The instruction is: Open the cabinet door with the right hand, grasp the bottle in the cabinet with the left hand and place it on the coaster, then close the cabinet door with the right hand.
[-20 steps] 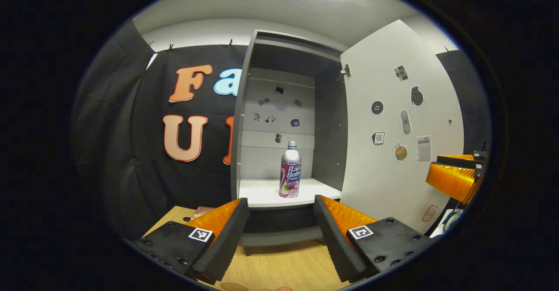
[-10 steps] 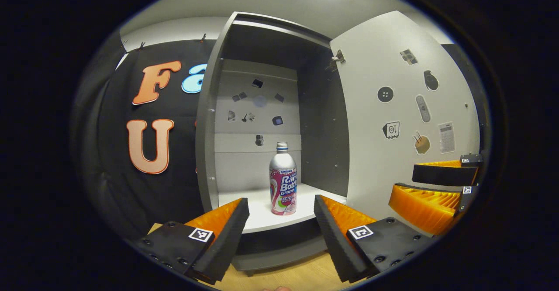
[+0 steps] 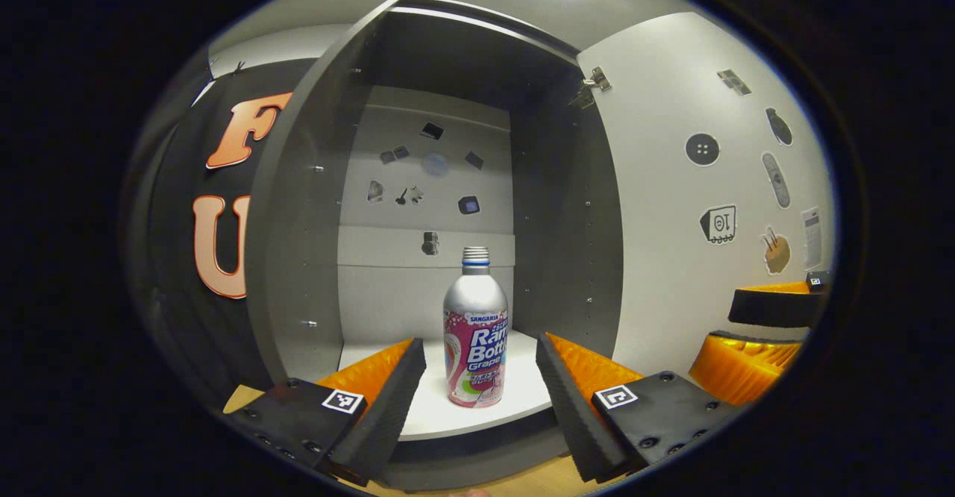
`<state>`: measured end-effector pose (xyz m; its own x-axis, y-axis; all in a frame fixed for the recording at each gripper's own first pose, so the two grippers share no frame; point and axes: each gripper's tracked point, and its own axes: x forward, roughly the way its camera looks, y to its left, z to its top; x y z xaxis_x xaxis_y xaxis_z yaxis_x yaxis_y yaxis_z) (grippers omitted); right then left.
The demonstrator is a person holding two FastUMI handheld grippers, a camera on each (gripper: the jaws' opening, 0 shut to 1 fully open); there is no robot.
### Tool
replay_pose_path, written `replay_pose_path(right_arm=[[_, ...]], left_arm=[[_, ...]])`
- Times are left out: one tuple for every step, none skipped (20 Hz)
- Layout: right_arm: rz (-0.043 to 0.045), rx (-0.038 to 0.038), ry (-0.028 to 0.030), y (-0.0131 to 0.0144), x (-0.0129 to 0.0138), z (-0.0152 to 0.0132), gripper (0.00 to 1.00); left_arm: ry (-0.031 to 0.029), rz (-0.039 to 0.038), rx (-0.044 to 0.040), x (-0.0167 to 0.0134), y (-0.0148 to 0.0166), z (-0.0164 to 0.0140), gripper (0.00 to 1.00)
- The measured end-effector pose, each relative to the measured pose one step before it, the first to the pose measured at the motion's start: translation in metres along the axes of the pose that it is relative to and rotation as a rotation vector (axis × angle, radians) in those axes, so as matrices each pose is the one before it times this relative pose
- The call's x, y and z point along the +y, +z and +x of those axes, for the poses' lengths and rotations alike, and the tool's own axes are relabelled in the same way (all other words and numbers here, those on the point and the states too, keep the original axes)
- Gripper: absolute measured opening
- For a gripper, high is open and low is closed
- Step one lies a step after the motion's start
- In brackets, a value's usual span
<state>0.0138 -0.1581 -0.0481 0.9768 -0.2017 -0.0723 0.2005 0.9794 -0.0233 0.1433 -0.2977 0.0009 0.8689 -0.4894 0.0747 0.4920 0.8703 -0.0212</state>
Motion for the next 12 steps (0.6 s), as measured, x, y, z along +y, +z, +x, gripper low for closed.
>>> replay_pose_path(right_arm=[[0.00450, -0.00071, 0.00281, -0.00281, -0.00247, 0.00493, 0.89], [0.00837, 0.00348, 0.00138, -0.00417, -0.00185, 0.00513, 0.89], [0.00874, 0.01003, 0.00243, -0.00488, -0.00216, 0.00325, 0.89], [0.00874, 0.00226, -0.00002, -0.00337, -0.00248, 0.00408, 0.89], [0.00749, 0.00148, -0.00138, -0.00190, -0.00203, 0.00339, 0.89], [0.00709, 0.00899, 0.00145, -0.00403, -0.00176, 0.00331, 0.89], [0.00631, 0.01142, 0.00500, -0.00307, -0.00099, 0.00227, 0.89], [0.00201, 0.00161, 0.00475, -0.00041, -0.00180, 0.00222, 0.89], [-0.00338, -0.00301, -0.00051, 0.00008, -0.00254, 0.00190, 0.89], [-0.00563, -0.00186, -0.00218, -0.00061, -0.00177, 0.00086, 0.89], [-0.00377, 0.00263, -0.00086, -0.00139, -0.00243, 0.00177, 0.89], [-0.00100, 0.00346, 0.00075, -0.00192, -0.00145, 0.00122, 0.89]], left_arm=[[0.00362, 0.00691, -0.00712, 0.00077, -0.00114, 0.00773, 0.97], [0.00314, 0.00620, -0.00258, 0.00011, -0.00158, 0.00704, 0.97], [-0.00016, 0.00287, -0.00211, -0.00080, -0.00154, 0.00630, 0.97], [-0.00229, 0.00081, -0.00169, -0.00135, -0.00194, 0.00706, 0.96], [-0.00070, 0.00329, -0.00034, 0.00031, -0.00238, 0.00732, 0.96], [0.00726, 0.00385, 0.00058, 0.00185, -0.00256, 0.00616, 0.96], [0.00445, 0.00114, 0.00427, 0.00021, -0.00393, 0.00631, 0.96], [-0.00004, -0.00343, 0.00503, 0.00020, -0.00291, 0.00540, 0.97], [0.00559, -0.00591, 0.00574, 0.00142, -0.00402, 0.00700, 0.97], [0.00822, -0.00556, 0.00431, 0.00203, -0.00289, 0.00609, 0.97], [0.00437, -0.00404, 0.00275, 0.00086, -0.00261, 0.00461, 0.97], [0.00253, -0.00422, 0.00155, 0.00064, -0.00145, 0.00422, 0.97]])
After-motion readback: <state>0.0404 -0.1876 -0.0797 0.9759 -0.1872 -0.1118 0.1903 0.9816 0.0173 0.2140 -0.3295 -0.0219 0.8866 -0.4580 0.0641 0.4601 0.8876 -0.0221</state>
